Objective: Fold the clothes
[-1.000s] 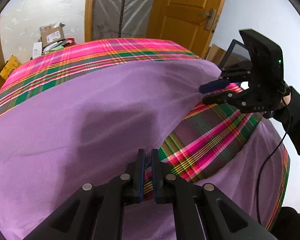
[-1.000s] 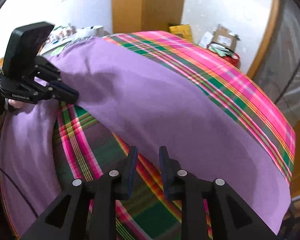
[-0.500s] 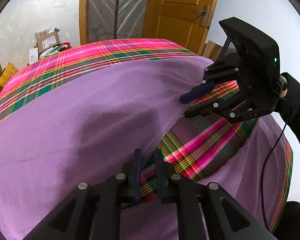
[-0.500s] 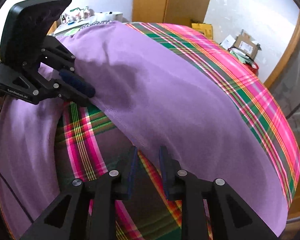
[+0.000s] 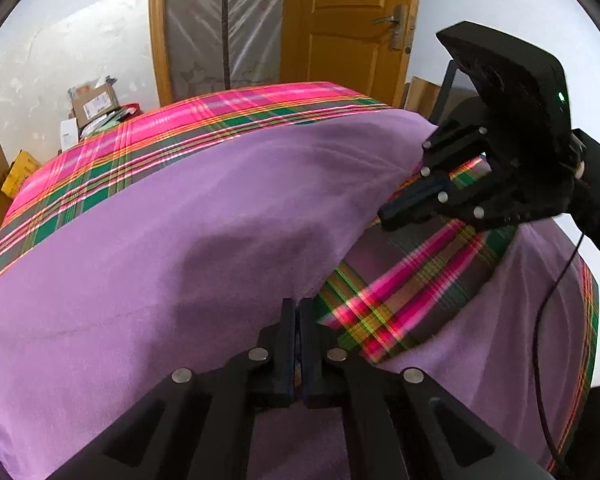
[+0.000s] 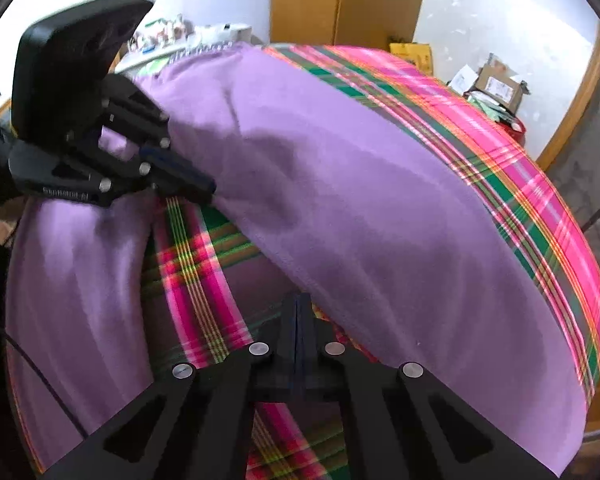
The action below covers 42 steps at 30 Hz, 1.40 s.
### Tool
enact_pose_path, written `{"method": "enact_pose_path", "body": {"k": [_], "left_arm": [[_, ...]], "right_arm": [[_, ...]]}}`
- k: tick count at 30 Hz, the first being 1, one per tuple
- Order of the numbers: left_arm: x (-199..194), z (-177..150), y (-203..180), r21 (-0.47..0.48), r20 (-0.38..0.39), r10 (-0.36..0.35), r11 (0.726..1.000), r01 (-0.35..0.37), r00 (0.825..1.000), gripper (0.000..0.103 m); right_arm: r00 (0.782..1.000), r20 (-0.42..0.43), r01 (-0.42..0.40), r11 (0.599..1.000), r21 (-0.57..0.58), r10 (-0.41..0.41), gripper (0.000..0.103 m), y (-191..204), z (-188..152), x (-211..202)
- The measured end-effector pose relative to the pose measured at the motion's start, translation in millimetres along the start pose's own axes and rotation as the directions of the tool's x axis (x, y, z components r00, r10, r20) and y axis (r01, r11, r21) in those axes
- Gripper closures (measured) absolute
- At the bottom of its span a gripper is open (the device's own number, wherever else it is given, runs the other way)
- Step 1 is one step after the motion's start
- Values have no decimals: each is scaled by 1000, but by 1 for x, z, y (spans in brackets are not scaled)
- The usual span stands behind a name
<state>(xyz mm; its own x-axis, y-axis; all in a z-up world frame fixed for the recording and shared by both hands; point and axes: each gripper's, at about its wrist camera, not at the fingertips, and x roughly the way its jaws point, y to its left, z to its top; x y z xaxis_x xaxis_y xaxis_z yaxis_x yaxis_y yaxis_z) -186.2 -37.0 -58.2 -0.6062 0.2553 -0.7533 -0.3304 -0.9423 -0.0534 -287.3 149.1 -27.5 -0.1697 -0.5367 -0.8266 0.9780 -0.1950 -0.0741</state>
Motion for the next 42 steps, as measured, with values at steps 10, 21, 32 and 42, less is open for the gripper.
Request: {"method": "enact_pose_path", "body": {"k": [10,21,32,42], "left_arm": [[-8,-3,2,-25,1,-44,999,44,999,101],[-54,-30,32,-185,66,16,983,-3,998,101],[-119,-98,128,-516,34,286,826,-228,958,101],[-128,-139,160,-613,-50,319,738,-282,946,101]], "right_arm": [[998,1,68,997,-46,-68,70,10,6,2],[995,31,92,982,164,-98,70,-4,-5,-15],[963,238,-14,857,515,-127,53,28,-36,-77],[934,278,-59,670,740,-223,54,59,-87,-112]]}}
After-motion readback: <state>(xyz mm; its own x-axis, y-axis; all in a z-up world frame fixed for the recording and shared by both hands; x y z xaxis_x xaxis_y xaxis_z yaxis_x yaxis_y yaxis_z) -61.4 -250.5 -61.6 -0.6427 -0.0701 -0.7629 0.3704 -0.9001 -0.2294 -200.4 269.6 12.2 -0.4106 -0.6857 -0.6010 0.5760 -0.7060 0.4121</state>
